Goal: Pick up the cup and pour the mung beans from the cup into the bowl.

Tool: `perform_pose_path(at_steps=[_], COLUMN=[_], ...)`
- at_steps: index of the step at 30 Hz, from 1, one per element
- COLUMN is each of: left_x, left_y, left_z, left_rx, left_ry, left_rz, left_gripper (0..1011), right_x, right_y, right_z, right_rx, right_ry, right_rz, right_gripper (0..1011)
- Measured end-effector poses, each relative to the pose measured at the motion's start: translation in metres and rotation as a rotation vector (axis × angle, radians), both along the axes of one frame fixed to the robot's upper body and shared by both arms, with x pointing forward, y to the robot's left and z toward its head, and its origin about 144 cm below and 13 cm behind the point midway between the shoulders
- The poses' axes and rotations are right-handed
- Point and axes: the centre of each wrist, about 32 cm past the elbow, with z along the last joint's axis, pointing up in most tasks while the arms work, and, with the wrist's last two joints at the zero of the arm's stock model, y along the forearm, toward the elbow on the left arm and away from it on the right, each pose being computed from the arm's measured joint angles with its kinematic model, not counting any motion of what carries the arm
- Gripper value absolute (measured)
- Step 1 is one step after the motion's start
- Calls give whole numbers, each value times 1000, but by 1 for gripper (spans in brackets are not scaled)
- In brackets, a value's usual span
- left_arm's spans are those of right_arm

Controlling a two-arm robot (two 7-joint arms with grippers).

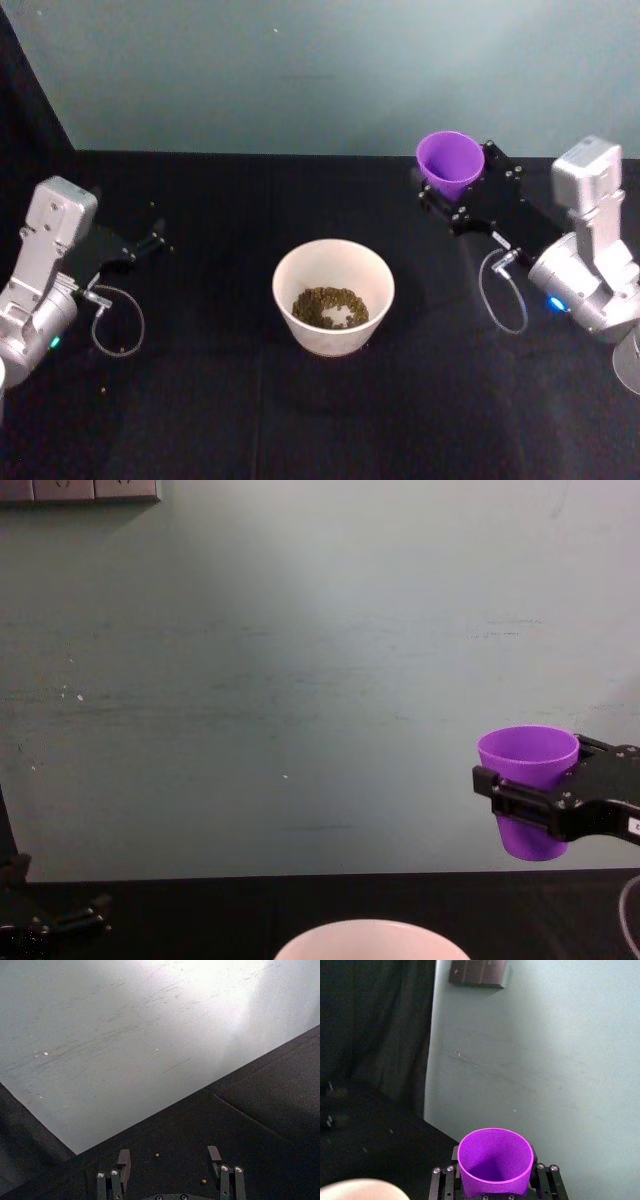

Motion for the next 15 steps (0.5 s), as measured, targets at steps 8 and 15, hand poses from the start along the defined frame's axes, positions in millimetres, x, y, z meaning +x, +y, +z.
perform_pose_path(at_steps=[8, 15], left_x=[0, 0], left_y=[0, 0], left_z=[0, 0], left_rx=[0, 0], left_ry=[0, 0], left_rz=[0, 0], left_gripper=[1000, 1000], right_x=[-1, -3], right_y=[-4, -5], right_z=[-6, -7], right_rx=[156, 156], right_ry=[125, 169], right_rz=[21, 35], right_gripper=[743, 743])
